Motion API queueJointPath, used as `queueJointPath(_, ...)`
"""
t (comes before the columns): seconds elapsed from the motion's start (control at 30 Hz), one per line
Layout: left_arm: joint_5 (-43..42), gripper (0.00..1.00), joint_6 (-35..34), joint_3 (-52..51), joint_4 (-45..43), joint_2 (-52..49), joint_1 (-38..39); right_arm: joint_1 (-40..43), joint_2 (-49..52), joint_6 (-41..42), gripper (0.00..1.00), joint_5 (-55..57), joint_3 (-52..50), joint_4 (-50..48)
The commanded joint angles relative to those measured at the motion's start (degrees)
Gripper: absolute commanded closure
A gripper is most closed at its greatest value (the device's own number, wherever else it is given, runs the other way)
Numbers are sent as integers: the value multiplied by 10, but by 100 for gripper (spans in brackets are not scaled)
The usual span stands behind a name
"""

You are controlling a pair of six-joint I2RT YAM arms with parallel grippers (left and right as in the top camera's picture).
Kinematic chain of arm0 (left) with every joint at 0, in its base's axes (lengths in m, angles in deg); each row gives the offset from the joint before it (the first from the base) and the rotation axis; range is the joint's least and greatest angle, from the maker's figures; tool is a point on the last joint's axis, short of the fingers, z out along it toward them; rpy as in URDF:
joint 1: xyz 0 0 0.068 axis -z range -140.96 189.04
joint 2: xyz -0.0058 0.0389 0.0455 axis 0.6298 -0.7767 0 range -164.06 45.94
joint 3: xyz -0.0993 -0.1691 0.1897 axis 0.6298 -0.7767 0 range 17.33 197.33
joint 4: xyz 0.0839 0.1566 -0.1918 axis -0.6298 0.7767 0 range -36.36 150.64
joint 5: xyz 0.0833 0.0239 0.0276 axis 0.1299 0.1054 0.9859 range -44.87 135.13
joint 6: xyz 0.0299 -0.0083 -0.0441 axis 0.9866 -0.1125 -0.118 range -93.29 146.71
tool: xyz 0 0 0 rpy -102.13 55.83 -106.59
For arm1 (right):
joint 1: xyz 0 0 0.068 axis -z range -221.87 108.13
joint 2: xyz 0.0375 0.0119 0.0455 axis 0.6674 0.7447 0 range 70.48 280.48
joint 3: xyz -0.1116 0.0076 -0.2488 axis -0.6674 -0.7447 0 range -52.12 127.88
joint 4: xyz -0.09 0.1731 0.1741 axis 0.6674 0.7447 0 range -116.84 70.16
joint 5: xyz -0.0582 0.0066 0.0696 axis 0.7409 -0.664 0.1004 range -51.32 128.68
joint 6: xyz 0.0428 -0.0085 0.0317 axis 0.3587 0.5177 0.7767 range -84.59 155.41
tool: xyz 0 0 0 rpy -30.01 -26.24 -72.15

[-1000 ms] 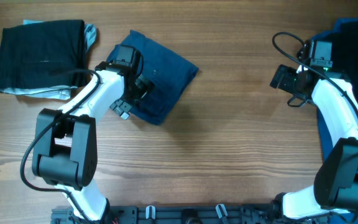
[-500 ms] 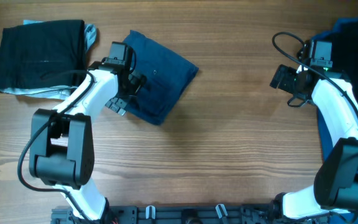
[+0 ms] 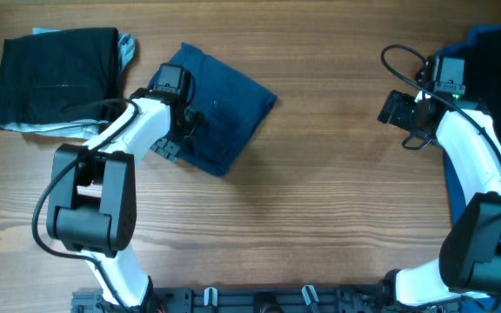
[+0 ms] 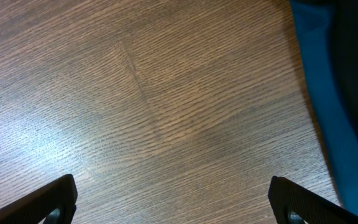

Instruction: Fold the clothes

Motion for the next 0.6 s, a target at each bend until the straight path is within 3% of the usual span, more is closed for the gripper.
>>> queueJointPath(0.0, -5, 43, 31, -16, 16, -35, 1, -1, -3, 4, 0, 10, 7, -2)
queueJointPath(0.03, -5, 55, 36, -16, 21, -35, 1, -1, -3, 4, 1, 10, 7, -2)
queueJointPath(0.2, -5, 96, 37, -16, 38, -35, 1, -1, -3, 4, 0, 10, 7, -2)
queueJointPath(0.33, -5, 96, 88, -16, 28, -34, 1, -1, -3, 4, 0, 10, 7, -2)
queueJointPath(0.57, 0, 96, 342, 49, 3, 16, 1, -1, -3, 4, 0, 10, 7, -2)
